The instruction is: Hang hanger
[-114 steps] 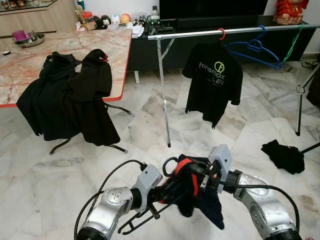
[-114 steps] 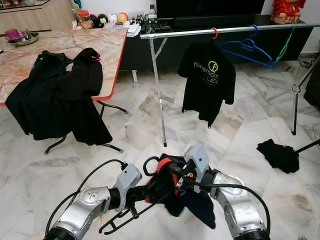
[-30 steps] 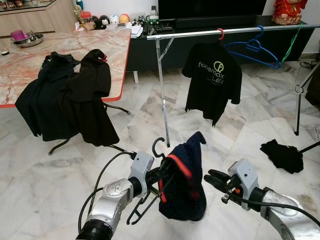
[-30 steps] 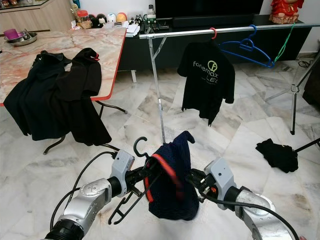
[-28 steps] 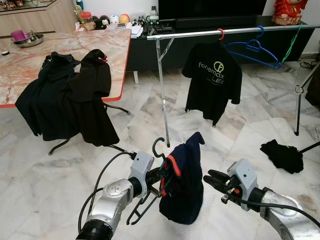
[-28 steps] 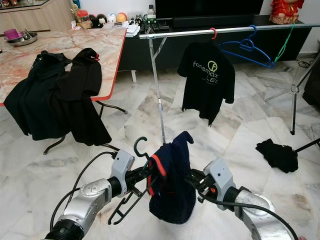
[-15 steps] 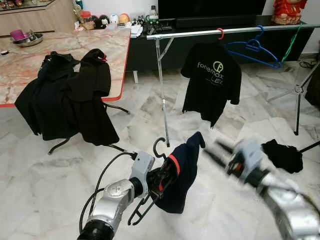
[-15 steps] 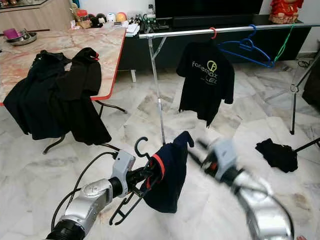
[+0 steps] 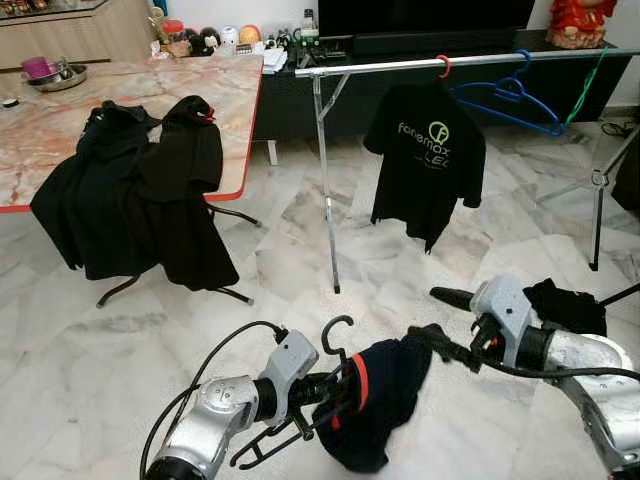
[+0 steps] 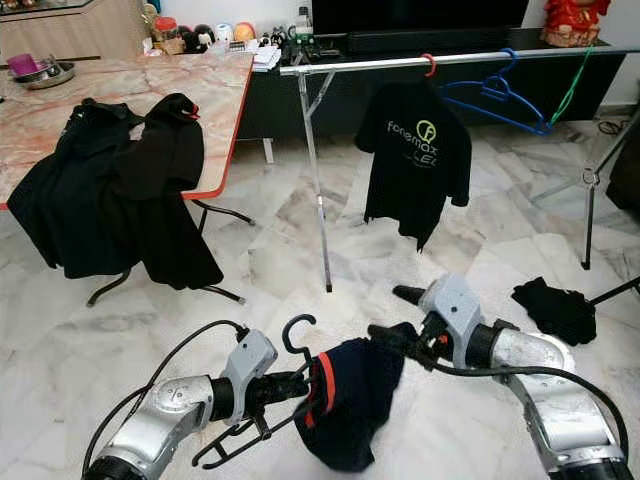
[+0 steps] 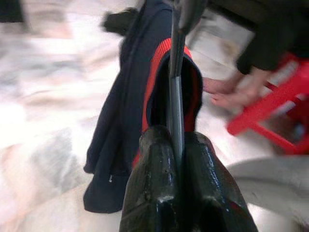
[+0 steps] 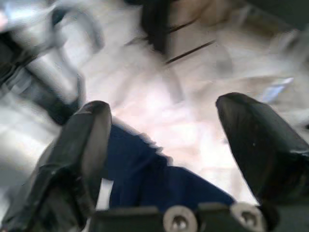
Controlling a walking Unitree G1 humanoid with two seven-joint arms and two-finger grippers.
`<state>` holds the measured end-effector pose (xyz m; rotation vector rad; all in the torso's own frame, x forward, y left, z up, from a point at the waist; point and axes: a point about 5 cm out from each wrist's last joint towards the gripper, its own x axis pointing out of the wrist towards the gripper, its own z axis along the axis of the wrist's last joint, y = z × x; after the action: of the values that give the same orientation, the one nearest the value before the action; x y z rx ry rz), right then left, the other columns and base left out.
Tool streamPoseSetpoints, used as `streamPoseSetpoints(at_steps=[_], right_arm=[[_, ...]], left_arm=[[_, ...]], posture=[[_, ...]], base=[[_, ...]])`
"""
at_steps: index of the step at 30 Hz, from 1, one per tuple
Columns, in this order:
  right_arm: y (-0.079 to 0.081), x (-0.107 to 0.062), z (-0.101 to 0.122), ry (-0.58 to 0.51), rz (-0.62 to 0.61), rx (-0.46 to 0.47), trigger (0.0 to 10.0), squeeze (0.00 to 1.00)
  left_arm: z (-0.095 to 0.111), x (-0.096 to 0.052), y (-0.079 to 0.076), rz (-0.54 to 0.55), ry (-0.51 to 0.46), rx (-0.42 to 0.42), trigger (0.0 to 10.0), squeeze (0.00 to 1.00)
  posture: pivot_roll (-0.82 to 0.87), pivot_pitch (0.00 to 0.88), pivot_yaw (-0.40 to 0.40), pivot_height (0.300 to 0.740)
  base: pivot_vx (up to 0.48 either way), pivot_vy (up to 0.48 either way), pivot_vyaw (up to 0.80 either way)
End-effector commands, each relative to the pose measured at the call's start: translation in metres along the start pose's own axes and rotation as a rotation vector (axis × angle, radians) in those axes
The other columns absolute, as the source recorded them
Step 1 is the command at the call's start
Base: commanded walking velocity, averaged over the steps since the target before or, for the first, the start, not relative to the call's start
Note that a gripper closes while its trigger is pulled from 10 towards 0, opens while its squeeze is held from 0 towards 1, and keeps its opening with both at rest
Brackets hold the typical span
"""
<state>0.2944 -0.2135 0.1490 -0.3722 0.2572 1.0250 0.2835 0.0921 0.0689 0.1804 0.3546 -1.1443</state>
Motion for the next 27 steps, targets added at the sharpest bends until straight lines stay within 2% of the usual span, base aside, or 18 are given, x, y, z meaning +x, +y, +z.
streamPoseSetpoints(at_steps=[1,4,5,6,7,11,15,20,24,27], right_arm=[[-0.001,-0.003,0.001,0.016,0.067,-0.002,10.0,1.0],[0.001,-0.008,-0.004,0.078,0.177,-0.013,10.0,1.0],[0.001,-0.008,-0.005,0.093,0.21,-0.015,10.0,0.85],[0.001,-0.009,-0.006,0.101,0.228,-0.015,10.0,0.85],[-0.001,-0.008,-0.007,0.112,0.244,-0.007,10.0,0.0],[-0.004,-0.003,-0.011,0.124,0.284,0.009,10.0,0.0],[0.004,0.005,-0.014,0.118,0.363,0.04,10.0,0.0],[0.01,0.011,-0.021,0.14,0.416,0.049,10.0,0.0],[0.02,0.013,-0.026,0.157,0.494,0.065,10.0,0.0],[0.021,0.017,-0.034,0.193,0.474,0.037,10.0,0.0]], left_arm=[[0.009,0.002,-0.007,-0.072,-0.013,0.038,10.0,0.0],[0.013,0.002,-0.012,-0.137,0.006,0.072,10.0,0.0],[0.016,0.003,-0.014,-0.163,0.013,0.089,10.0,0.0],[0.018,0.003,-0.016,-0.179,0.016,0.1,10.0,0.0],[0.021,0.002,-0.018,-0.214,0.026,0.125,10.0,0.0],[0.026,0.0,-0.024,-0.287,0.061,0.177,10.0,0.0],[0.036,-0.001,-0.03,-0.338,0.06,0.217,10.0,0.0],[0.042,-0.001,-0.032,-0.353,0.055,0.223,10.0,0.0],[0.041,0.001,-0.03,-0.343,0.073,0.227,10.0,0.0],[0.043,0.002,-0.031,-0.343,0.072,0.226,10.0,0.0]], posture=[[0.06,0.099,0.013,0.74],[0.06,0.088,0.011,0.74],[0.06,0.086,0.011,0.74],[0.06,0.086,0.011,0.74],[0.06,0.082,0.013,0.74],[0.06,0.074,0.014,0.74],[0.07,0.068,0.016,0.74],[0.07,0.057,0.016,0.74],[0.07,0.052,0.017,0.74],[0.07,0.053,0.017,0.74]], base=[[0.0,0.0,0.0],[0.0,0.0,0.0],[0.0,0.0,0.0],[0.0,0.0,0.0],[0.0,0.0,0.0],[0.0,0.0,0.0],[0.0,0.0,0.0],[0.0,0.0,0.0],[0.0,0.0,0.0],[0.0,0.0,0.0]])
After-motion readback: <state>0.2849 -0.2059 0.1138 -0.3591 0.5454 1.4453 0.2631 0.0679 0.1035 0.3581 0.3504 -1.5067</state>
